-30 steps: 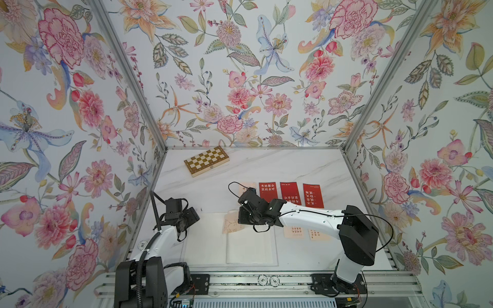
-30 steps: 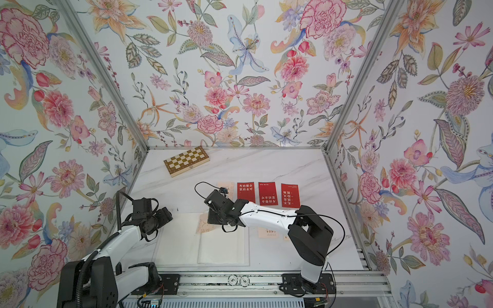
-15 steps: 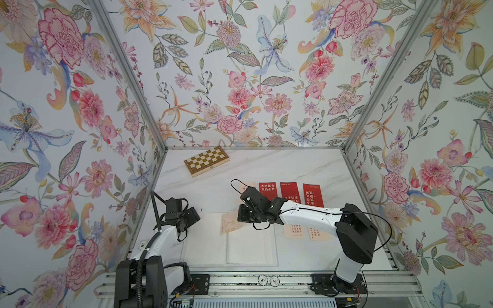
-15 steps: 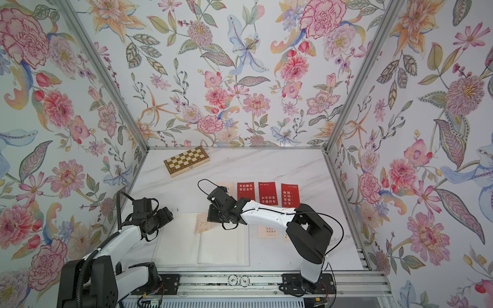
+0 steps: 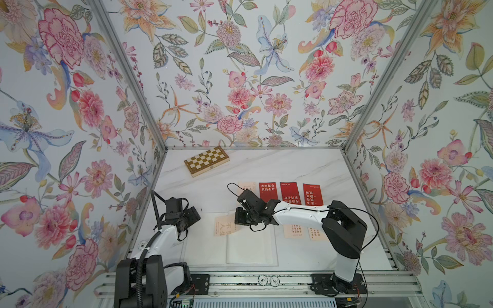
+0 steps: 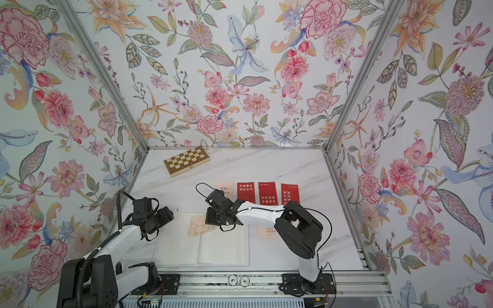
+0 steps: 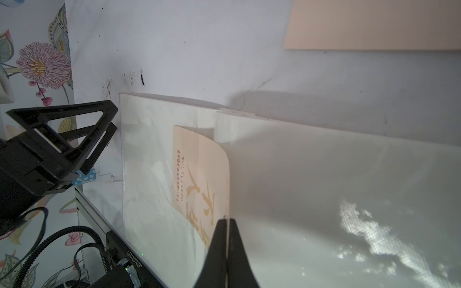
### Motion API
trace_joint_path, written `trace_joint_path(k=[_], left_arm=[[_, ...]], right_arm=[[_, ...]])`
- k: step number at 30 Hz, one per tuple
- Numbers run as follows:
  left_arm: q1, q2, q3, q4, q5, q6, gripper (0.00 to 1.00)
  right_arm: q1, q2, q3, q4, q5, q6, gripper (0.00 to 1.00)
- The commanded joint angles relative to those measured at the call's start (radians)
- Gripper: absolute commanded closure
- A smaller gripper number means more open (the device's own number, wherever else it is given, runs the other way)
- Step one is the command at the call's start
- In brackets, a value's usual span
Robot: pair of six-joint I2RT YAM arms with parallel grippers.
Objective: Place the photos into the photo albums
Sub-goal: Insert the photo into the photo album.
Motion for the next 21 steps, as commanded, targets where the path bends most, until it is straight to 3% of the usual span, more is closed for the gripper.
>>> trace_joint_path(k=[1, 9, 13, 21], left_arm=[[-0.02, 0.002, -0.026, -0.011, 0.019, -0.016, 0.18], [-0.044, -0.008, -0.029, -0.016, 0.016, -0.032, 0.18], [-0.048, -0.015, -0.034, -0.018, 0.016, -0.034, 0.18], [-0.05, -0.024, -0.026, -0.03, 0.01, -0.032, 0.19]], right_arm=[[0.001, 0.044, 0.031, 0.02, -0.032, -0.008, 1.0], [0.001, 0.11, 0.095, 0.023, -0.033, -0.001, 0.99], [0.005, 0.147, 0.13, 0.024, -0.05, 0.002, 0.93], [0.006, 0.155, 0.106, 0.023, -0.073, 0.002, 0.62]])
